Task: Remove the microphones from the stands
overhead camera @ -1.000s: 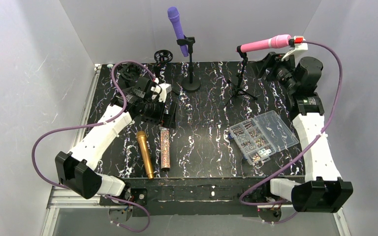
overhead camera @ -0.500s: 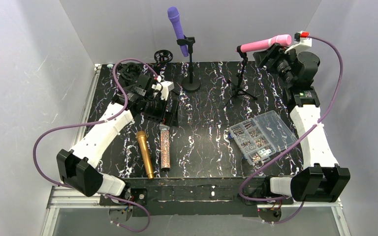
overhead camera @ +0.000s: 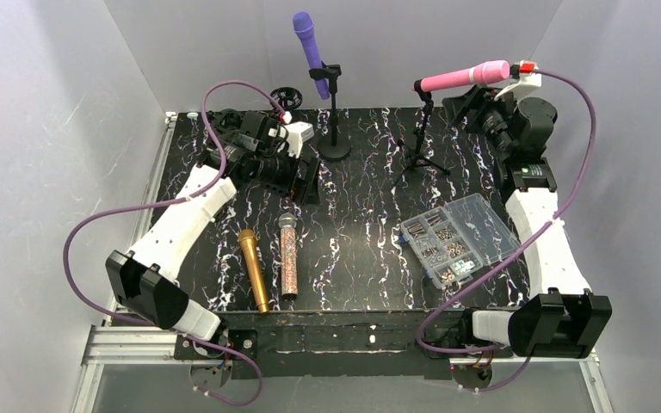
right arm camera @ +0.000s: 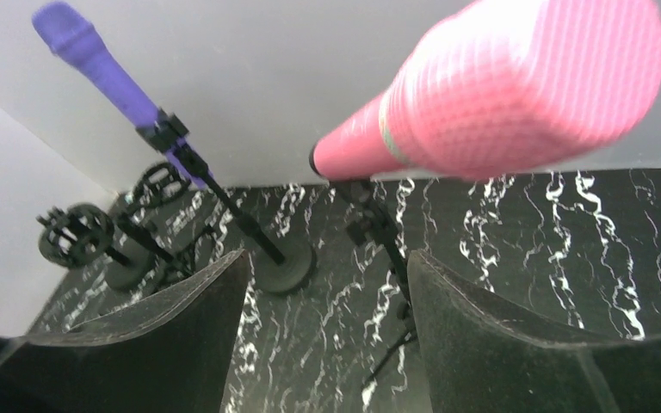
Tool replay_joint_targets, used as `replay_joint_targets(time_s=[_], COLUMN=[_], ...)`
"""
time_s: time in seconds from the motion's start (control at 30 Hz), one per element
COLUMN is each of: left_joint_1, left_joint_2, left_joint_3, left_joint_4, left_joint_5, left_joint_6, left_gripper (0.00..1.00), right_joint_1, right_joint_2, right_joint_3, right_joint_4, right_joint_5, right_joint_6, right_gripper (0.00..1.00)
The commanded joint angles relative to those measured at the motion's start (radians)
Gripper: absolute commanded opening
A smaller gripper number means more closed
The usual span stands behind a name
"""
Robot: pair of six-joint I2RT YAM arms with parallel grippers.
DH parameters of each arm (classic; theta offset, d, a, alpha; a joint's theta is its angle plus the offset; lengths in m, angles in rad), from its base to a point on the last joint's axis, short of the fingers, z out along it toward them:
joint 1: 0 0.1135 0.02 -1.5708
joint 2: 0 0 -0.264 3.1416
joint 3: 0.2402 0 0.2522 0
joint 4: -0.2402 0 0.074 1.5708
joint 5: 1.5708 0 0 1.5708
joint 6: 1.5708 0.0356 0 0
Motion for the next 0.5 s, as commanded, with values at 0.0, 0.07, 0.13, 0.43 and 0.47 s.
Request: replay_joint_targets(time_s=[0.0,0.07,0.13,0.43,0.47], left_joint_1=[0.0,0.0,-0.001,-0.001,0.0], left_joint_2=[0.02,0.023,0.022,0.044,0.05], left_joint_3=[0.079,0.084,0.079,0.056,0.058], left_joint_4=[-0.079,-0.077,-0.069,-0.049,-0.048], left_joint_5=[-0.013,-0.021,-0.023,-0.039,-0.043], left_joint_6=[0.064,0.065,0.066,0.063,0.067], left_gripper=[0.98,0.98,0.98,0.98,0.98], right_joint_1=[0.006,0.024,0.047,0.103,0.106], right_joint_2=[-0.062,-0.081,-0.093,0.006,0.028], right_joint_3=[-0.066,-0.126,-0.178,-0.297,-0.291], right_joint_4=[0.051,0.079,0.118,0.385,0.399], right_joint_5=[-0.039,-0.023,0.006,0.051,0.051], right_joint_6=[-0.138,-0.222,-0.318,-0.587,-0.599], right_gripper=[0.75,0.75,0.74,0.74,0.74])
